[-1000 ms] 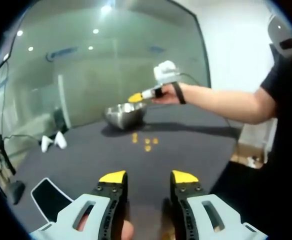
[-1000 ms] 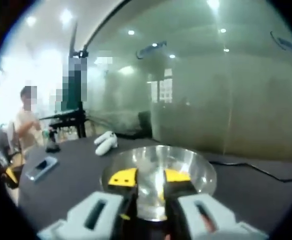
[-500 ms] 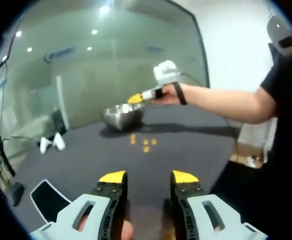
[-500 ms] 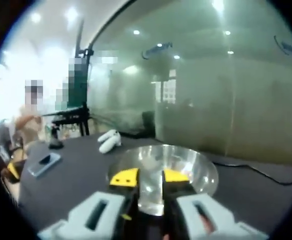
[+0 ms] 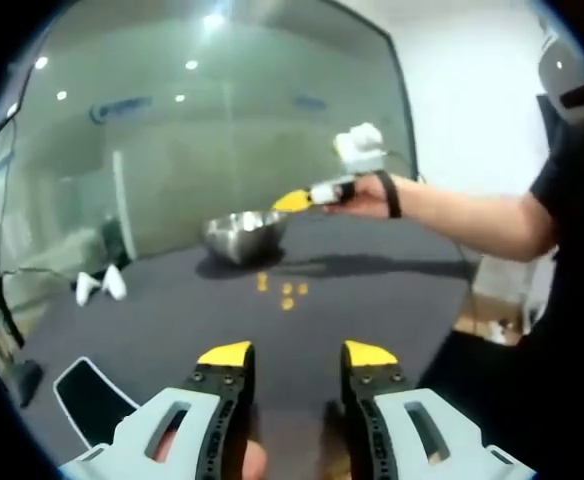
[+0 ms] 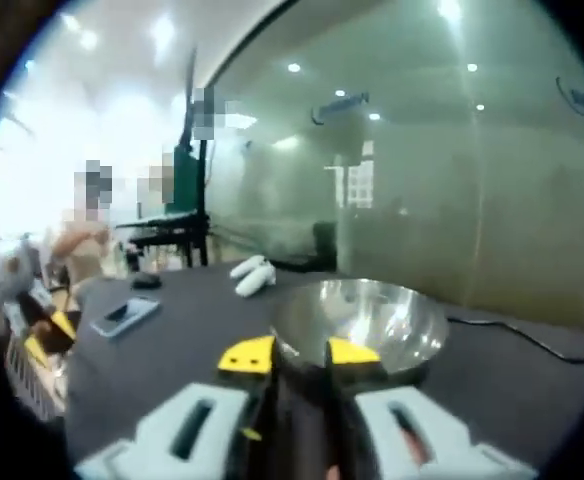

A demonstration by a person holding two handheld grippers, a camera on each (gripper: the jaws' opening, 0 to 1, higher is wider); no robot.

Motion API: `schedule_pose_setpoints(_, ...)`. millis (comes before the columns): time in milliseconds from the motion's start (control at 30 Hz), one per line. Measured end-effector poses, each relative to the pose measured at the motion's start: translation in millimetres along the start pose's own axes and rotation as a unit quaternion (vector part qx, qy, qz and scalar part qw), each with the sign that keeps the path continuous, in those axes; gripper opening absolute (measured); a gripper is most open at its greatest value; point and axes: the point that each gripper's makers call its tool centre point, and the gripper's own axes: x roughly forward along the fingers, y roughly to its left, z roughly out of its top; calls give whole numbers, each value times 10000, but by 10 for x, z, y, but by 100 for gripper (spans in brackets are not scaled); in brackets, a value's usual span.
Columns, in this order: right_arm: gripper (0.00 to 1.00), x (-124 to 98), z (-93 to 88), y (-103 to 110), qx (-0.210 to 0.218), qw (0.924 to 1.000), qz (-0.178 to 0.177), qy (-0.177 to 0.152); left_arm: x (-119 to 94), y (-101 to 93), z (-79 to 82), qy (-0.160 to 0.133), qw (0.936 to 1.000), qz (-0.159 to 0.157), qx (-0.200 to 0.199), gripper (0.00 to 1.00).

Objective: Pick up the QQ candy scattered on the table and place it into the stainless steel bowl on the table

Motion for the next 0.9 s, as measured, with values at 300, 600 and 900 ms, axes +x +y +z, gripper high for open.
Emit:
schedule_pose_setpoints(300,20,-482,-297,167,221,9997,16,-96,39,-37,-18,53,10000,-15,56,36)
schedule_pose_setpoints(600,20,-873,-578,414,-125,9994,266,175,36,-22,7,61,9999,56,140,36)
schedule_pose_setpoints(900,20,-911,-797,459,-226,9990,298,263,47,-63,36,40,9999,26,151,36)
